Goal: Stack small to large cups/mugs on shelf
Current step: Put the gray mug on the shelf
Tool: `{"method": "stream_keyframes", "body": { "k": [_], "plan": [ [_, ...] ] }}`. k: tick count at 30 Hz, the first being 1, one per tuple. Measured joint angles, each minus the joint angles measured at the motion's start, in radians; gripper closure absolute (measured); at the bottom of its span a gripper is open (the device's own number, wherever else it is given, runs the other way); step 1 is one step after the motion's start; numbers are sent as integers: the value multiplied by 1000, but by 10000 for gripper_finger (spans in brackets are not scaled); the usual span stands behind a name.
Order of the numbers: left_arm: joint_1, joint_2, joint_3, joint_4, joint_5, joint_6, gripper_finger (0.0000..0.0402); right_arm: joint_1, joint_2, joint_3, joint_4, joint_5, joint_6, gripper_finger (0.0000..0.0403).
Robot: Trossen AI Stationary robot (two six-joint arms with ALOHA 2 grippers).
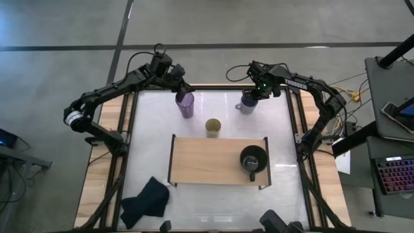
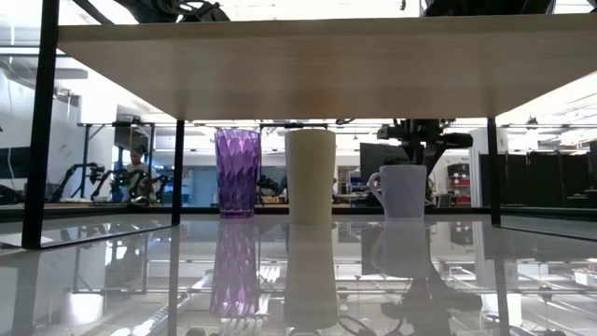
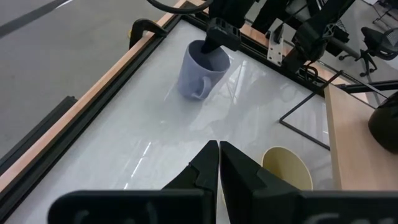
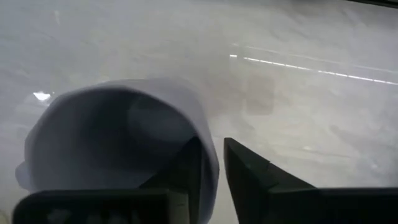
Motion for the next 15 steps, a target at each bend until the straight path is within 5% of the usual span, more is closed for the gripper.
{"method": "stream_keyframes", "body": {
  "k": [15],
  "plan": [
    [0, 0, 0, 0, 0, -3, 402, 0, -2, 22, -13, -29, -136, 388]
  ]
}}
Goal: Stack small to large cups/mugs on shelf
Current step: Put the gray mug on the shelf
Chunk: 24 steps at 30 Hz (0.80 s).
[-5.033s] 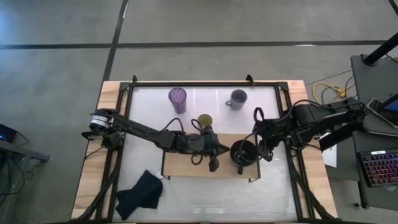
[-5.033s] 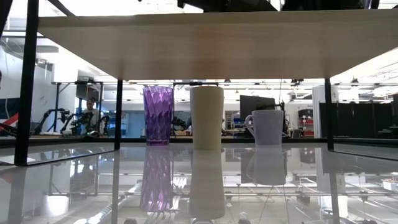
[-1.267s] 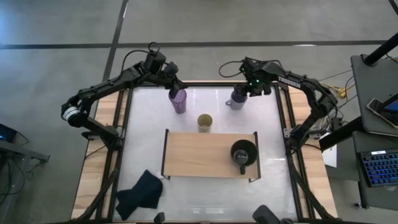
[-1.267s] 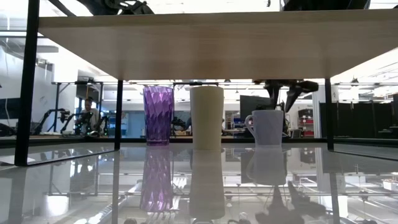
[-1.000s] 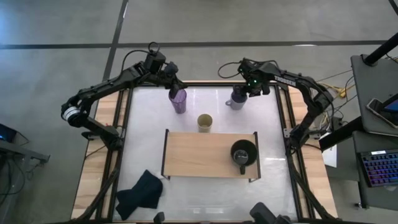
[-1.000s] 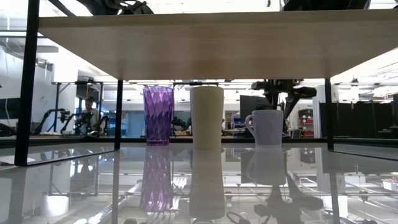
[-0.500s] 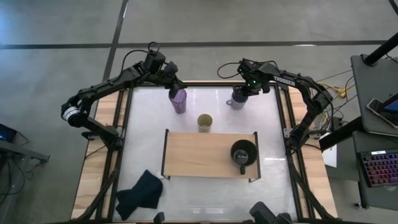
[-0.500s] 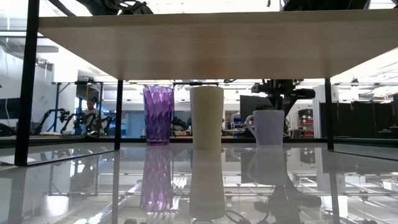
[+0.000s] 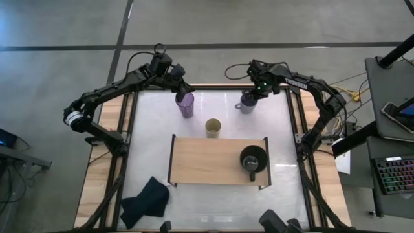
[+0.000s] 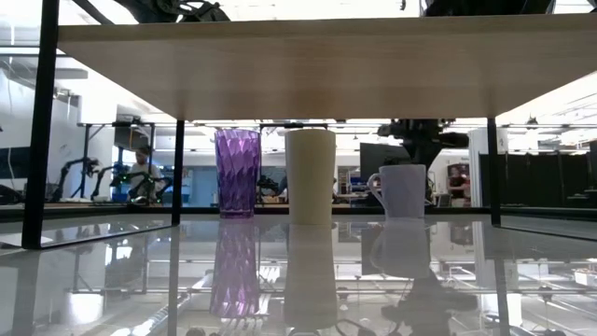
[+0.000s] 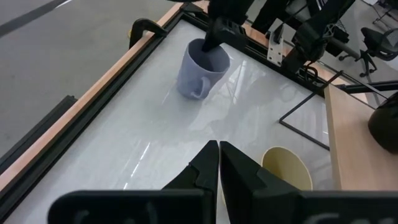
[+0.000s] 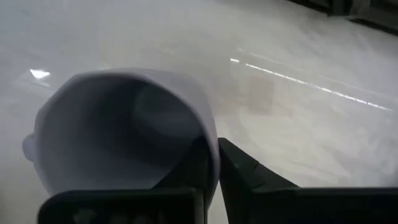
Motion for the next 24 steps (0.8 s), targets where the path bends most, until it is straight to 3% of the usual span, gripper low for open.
{"method": "stream_keyframes", "body": {
  "k": [9, 24],
  "plan": [
    [0, 0, 0, 0, 0, -25, 402, 32, -2, 178, -183, -4, -86, 388],
    [0, 0, 0, 1, 0, -26, 402, 300, -4, 568, -452, 0, -140, 389]
  ]
}}
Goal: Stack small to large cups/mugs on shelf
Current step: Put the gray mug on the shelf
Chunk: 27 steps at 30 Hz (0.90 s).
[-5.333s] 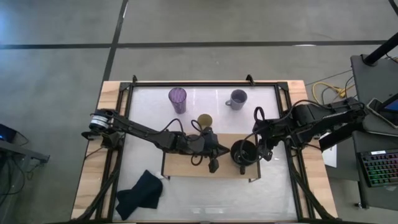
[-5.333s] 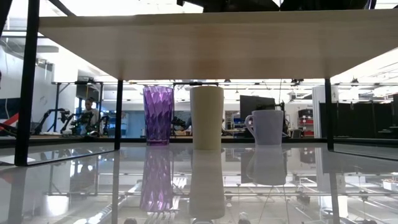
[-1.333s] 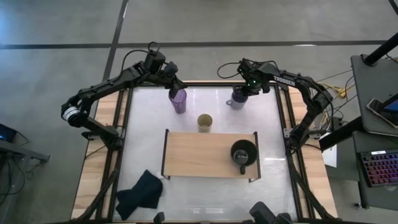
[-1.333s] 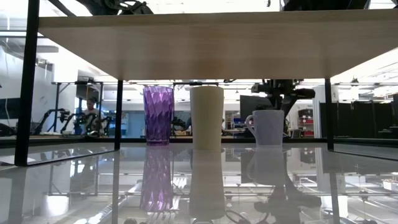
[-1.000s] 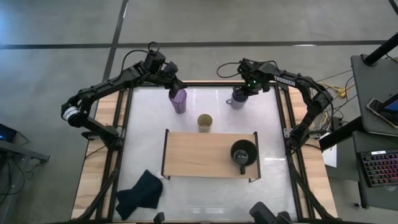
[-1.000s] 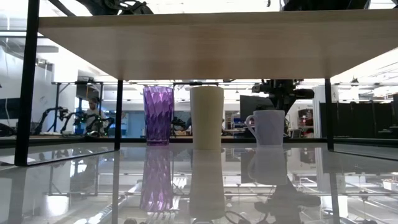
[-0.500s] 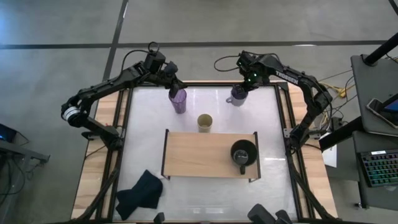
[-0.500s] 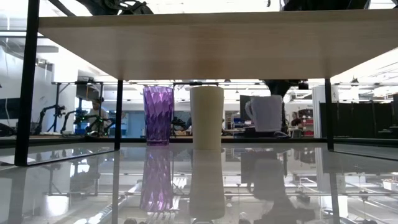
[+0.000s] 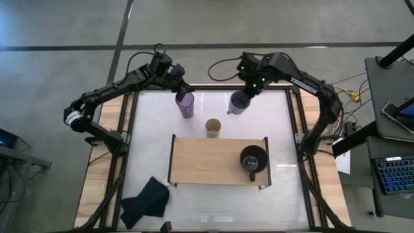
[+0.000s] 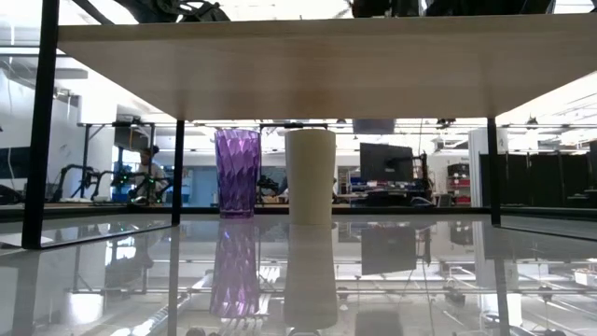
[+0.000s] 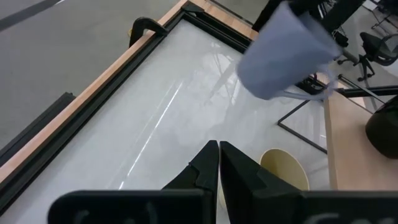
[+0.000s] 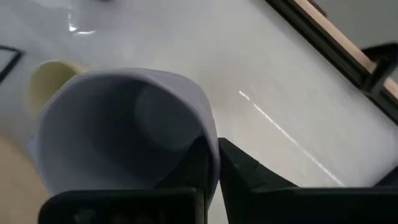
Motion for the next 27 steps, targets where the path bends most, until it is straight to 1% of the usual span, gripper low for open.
{"method": "stream_keyframes", "body": {
  "k": [4, 8, 13, 16, 18, 21, 24, 27],
  "plan": [
    [0, 0, 0, 0, 0, -2, 402, 62, 8, 75, -54, -7, -31, 390],
    [0, 0, 0, 0, 2, 0, 402, 124, 8, 107, -93, -24, -83, 390],
    [-1, -1, 0, -12, 64, 1, 402, 199, 10, 128, -71, -90, -79, 390],
    [-3, -10, 0, -58, 95, 3, 402, 245, 25, 136, -56, -91, -90, 390],
    [-10, -18, 0, -94, 97, 14, 402, 273, 38, 143, -61, -90, -117, 390],
    [-26, -47, -1, -141, 97, 56, 402, 310, 60, 172, -61, -93, -160, 390],
    [-61, -95, -8, -139, 98, 82, 402, 334, 94, 219, -61, -139, -185, 390],
    [-103, -163, -30, -135, 98, 88, 402, 356, 138, 279, -67, -157, -195, 390]
  ]
}}
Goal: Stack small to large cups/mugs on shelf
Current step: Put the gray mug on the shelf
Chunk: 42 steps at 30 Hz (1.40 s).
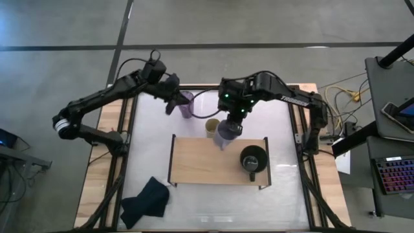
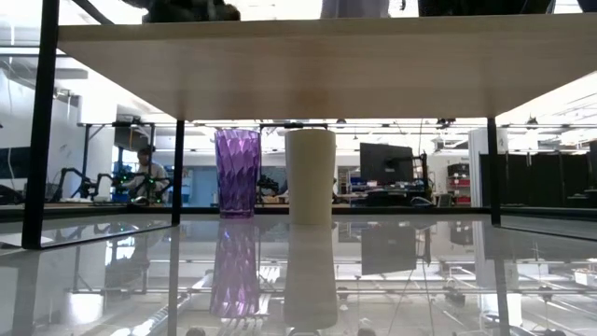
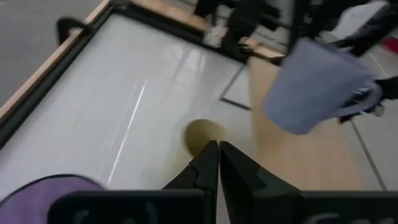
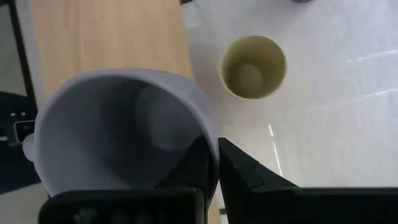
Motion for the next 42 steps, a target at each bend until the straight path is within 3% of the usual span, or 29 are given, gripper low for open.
{"method": "stream_keyframes", "body": {
  "k": [6, 12, 22, 29, 42],
  "plan": [
    [-60, -154, -101, 26, -38, -63, 402, 47, 73, 97, -92, -1, 13, 390],
    [-102, -291, -285, 142, -95, -228, 402, 118, 81, 138, -80, -36, 68, 390],
    [-258, -443, -546, 599, -169, -569, 402, 212, 83, 134, -80, 0, 79, 390],
    [-325, -479, -560, 647, -222, -610, 402, 242, 94, 134, -80, 55, 73, 390],
    [-356, -455, -535, 699, -271, -610, 402, 241, 132, 129, -80, 22, 63, 390]
  ]
}}
